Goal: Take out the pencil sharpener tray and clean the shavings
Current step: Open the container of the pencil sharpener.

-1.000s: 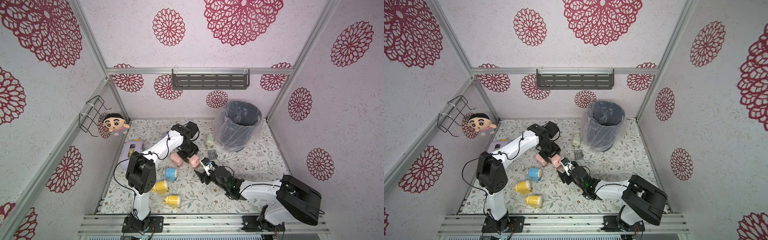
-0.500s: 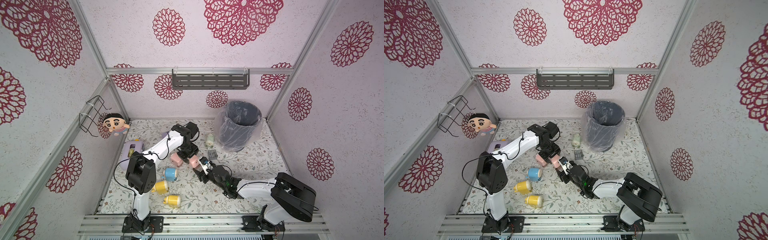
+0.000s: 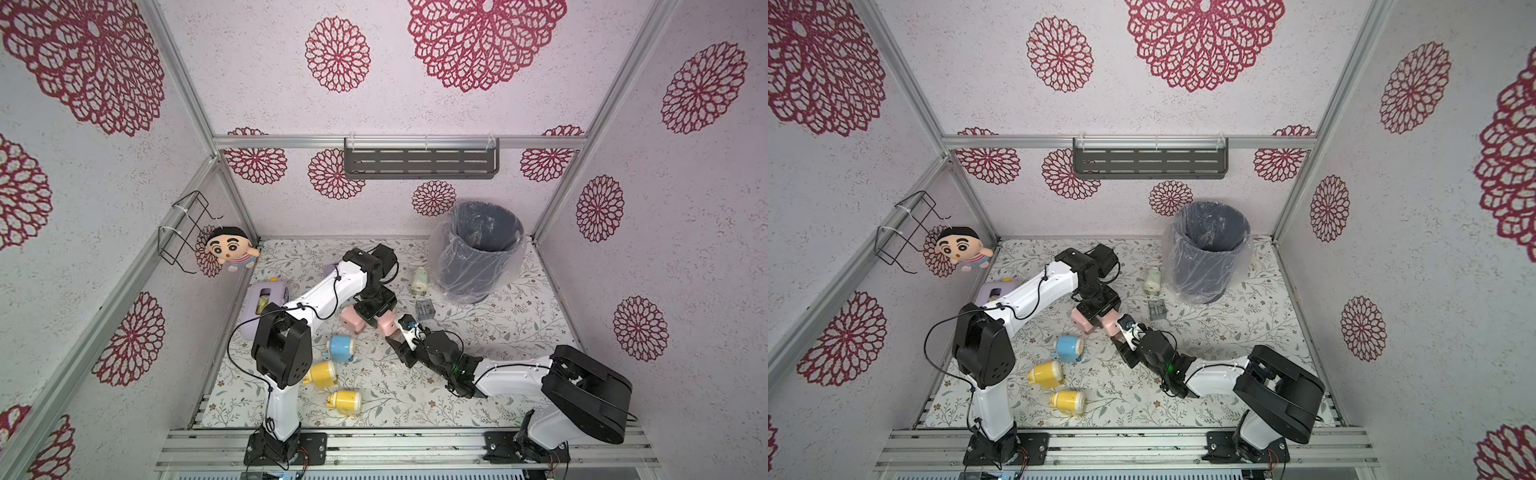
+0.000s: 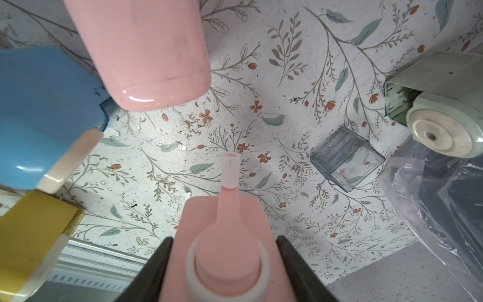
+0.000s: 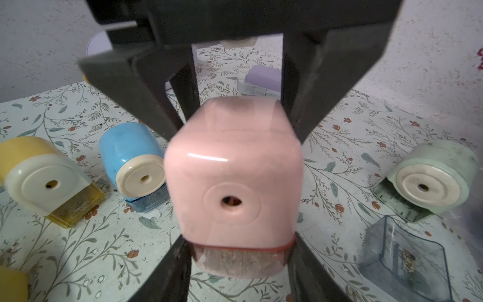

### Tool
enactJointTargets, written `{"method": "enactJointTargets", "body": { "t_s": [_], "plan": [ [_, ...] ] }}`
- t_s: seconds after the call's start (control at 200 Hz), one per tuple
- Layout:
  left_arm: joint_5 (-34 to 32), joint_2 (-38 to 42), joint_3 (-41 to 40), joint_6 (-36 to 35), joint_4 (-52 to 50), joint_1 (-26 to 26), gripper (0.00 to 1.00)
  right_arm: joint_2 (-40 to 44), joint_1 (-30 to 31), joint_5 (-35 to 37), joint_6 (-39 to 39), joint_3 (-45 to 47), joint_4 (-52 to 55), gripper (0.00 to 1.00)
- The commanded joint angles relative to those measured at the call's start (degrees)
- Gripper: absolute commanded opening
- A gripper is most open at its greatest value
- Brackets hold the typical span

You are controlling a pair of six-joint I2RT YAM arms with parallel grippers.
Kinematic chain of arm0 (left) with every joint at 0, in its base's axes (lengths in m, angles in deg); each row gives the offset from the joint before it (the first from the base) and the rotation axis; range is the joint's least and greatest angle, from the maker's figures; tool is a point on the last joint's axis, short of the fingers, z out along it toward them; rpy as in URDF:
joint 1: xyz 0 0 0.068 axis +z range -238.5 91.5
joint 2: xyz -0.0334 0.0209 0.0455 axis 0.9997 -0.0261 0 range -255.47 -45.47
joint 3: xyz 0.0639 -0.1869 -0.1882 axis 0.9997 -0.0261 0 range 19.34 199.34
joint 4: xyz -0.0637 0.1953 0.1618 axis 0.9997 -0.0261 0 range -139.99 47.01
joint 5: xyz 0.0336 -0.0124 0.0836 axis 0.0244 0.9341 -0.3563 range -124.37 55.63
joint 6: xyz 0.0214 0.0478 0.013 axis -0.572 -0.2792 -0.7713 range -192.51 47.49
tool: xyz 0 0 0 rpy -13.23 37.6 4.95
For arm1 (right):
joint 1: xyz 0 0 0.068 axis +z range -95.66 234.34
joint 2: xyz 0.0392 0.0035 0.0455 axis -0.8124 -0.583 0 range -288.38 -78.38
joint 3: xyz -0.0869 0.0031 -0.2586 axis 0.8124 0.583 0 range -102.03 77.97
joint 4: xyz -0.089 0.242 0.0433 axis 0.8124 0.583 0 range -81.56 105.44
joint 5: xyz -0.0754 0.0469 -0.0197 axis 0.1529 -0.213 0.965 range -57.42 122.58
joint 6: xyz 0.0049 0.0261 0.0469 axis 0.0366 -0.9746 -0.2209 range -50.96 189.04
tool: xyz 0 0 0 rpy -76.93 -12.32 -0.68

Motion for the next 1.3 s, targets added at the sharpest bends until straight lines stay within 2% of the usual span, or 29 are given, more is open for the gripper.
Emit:
{"method": "enactJointTargets", "body": {
  "t_s": [0.0,1.021,1.296],
  "plan": [
    [-1.8,1.3,1.6,0.7,-1.2,-0.3,0.2,2.7,0.2,-0.3,-0.3,0.7,-3.1,0.45],
    [-5.1,-1.1,4.7,-0.1,-3.7,-0.2,0.2,8.6,0.8,1.4,-1.0,3.9,-0.9,0.44],
    [-4.5,-1.1,4.8,-0.3,-3.5,-0.3,0.2,6.3,0.8,1.8,-1.4,3.4,-2.2,0.46]
  ]
}}
